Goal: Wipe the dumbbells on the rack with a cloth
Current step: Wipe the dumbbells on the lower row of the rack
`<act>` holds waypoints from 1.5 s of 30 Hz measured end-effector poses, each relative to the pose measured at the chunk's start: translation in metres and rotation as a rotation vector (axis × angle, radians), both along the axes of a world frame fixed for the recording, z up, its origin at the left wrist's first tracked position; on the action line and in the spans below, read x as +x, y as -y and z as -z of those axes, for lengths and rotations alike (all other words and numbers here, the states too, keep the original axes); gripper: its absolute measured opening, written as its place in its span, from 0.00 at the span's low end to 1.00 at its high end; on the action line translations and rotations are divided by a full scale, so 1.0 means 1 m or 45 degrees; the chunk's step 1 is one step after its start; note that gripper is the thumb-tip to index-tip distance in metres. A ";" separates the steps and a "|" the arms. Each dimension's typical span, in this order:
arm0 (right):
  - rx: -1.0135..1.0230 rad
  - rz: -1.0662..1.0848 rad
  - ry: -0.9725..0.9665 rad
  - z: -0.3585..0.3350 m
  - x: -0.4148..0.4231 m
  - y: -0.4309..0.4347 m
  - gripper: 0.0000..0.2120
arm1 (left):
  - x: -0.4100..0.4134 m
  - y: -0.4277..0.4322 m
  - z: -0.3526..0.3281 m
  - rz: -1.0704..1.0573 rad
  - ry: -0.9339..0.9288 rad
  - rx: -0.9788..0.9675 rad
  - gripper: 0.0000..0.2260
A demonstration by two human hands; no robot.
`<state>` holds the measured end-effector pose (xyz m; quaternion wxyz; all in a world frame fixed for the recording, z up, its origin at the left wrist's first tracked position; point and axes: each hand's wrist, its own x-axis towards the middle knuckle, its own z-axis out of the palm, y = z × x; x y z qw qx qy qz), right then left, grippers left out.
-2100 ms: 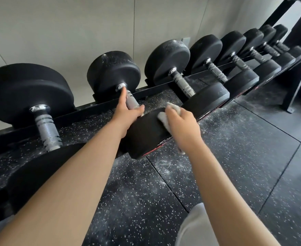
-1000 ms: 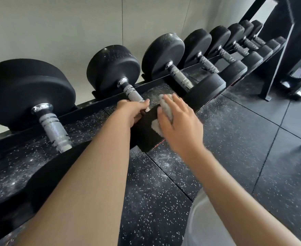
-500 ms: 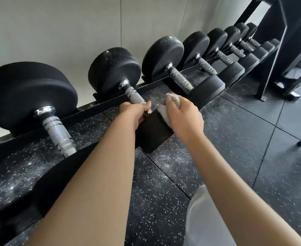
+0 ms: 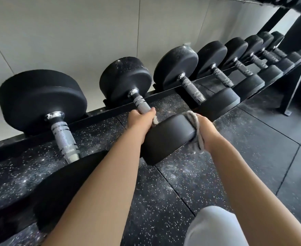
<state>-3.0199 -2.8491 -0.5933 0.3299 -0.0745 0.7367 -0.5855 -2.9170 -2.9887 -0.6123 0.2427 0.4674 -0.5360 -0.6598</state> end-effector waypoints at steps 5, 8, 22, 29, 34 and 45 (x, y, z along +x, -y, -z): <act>-0.079 0.012 0.382 0.022 -0.010 -0.002 0.18 | -0.003 0.001 -0.002 -0.156 -0.098 -0.097 0.32; -0.118 -0.075 0.246 0.016 -0.015 -0.003 0.16 | -0.003 0.005 -0.001 -0.207 -0.076 -0.230 0.41; -0.543 -0.457 -0.569 -0.099 -0.039 0.120 0.17 | -0.006 0.008 -0.001 -0.500 0.121 -0.661 0.51; -0.226 -0.844 -1.090 -0.090 -0.009 0.200 0.21 | -0.005 0.008 0.001 -0.390 -0.144 -0.552 0.52; -0.093 -0.799 -1.306 -0.075 -0.018 0.211 0.20 | -0.006 0.009 -0.002 -0.278 -0.202 -0.280 0.55; -0.470 -0.645 -0.512 -0.055 -0.050 0.194 0.16 | -0.007 0.014 0.004 -0.289 -0.227 -0.148 0.50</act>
